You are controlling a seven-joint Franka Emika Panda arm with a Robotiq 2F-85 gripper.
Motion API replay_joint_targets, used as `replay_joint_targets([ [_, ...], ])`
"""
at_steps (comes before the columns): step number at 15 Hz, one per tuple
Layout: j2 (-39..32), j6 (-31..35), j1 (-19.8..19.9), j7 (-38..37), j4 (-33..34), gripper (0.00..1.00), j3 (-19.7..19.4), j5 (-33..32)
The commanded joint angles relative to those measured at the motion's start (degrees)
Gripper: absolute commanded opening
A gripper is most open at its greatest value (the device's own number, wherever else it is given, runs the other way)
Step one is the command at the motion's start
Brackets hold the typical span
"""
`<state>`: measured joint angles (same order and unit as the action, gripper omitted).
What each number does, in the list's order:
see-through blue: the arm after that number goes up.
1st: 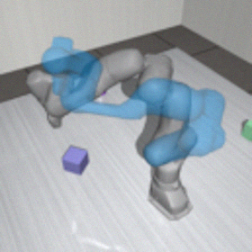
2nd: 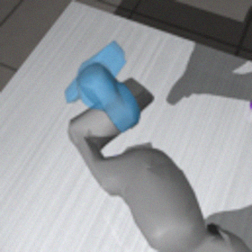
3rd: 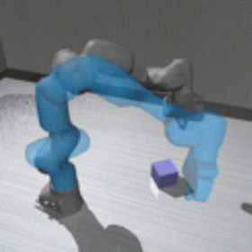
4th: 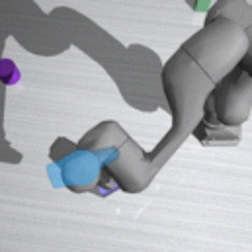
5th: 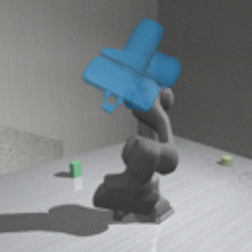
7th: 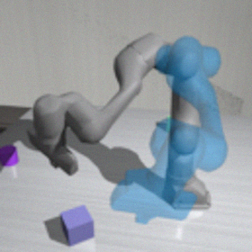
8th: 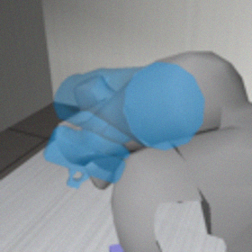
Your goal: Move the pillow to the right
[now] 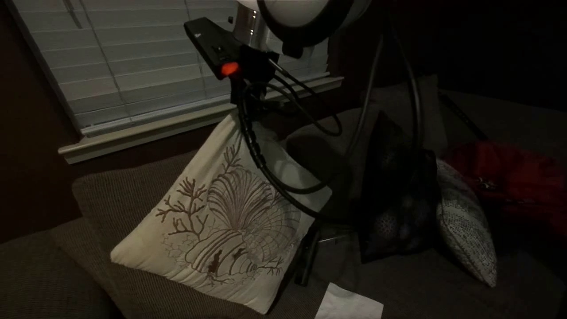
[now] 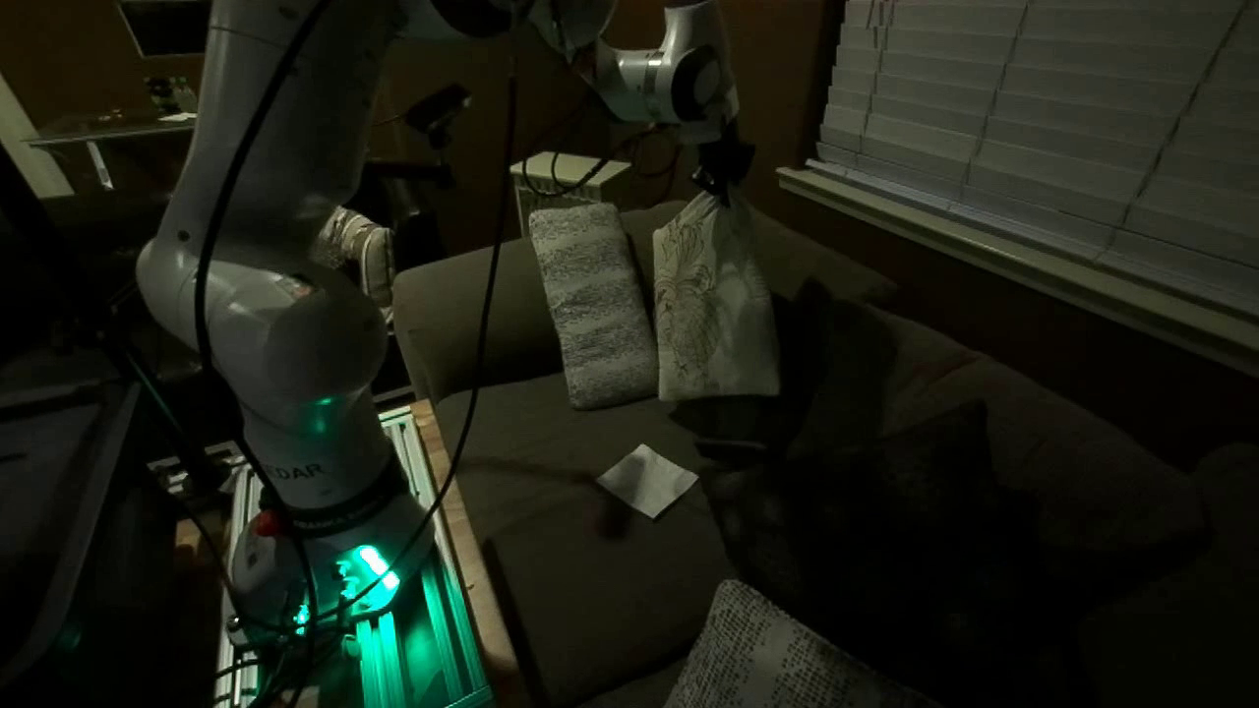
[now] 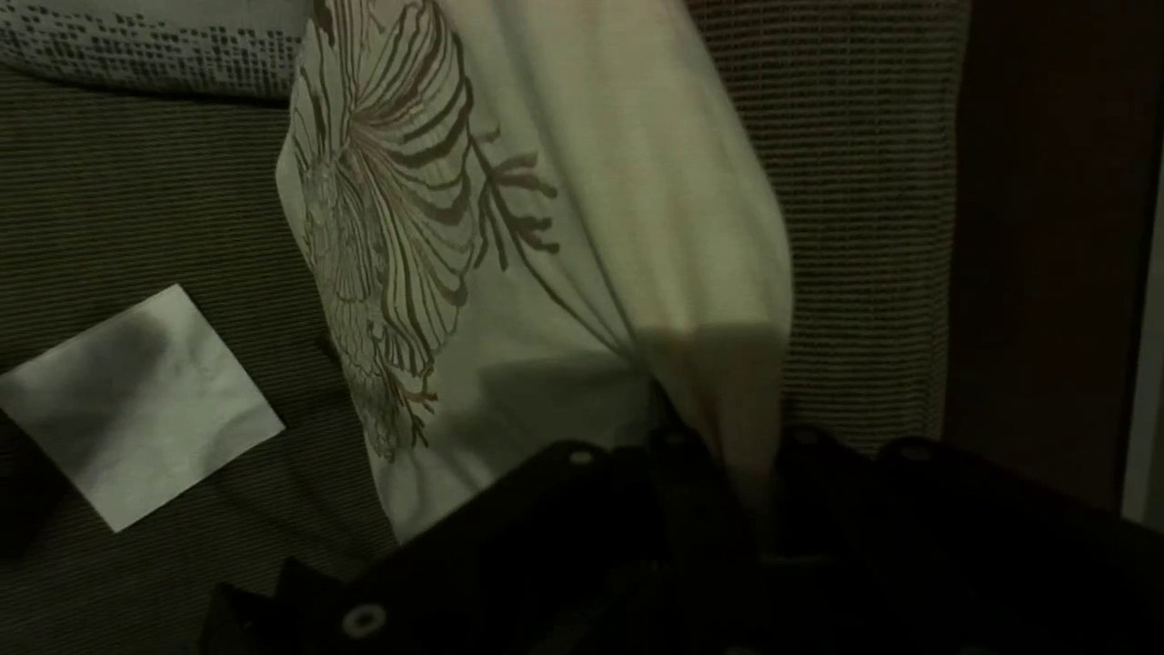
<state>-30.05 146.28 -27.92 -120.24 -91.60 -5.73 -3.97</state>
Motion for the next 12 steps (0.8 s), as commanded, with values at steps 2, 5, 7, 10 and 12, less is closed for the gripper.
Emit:
replay_joint_targets([
  [2, 1.28, -0.88, 0.62, -3.46, -0.46, 0.03, 0.32, -3.33],
  [5, 7.22, -3.68, -1.48, -8.19, -5.36, 0.03, -1.94, -8.94],
  [7, 11.84, -7.05, -2.79, -14.04, -8.51, 0.03, -2.83, -14.02],
  [10, 18.51, -13.41, -2.84, -25.10, -10.89, 0.03, -2.40, -24.36],
  [12, 23.35, -19.82, -0.96, -31.46, -12.10, 0.03, -0.18, -30.19],
])
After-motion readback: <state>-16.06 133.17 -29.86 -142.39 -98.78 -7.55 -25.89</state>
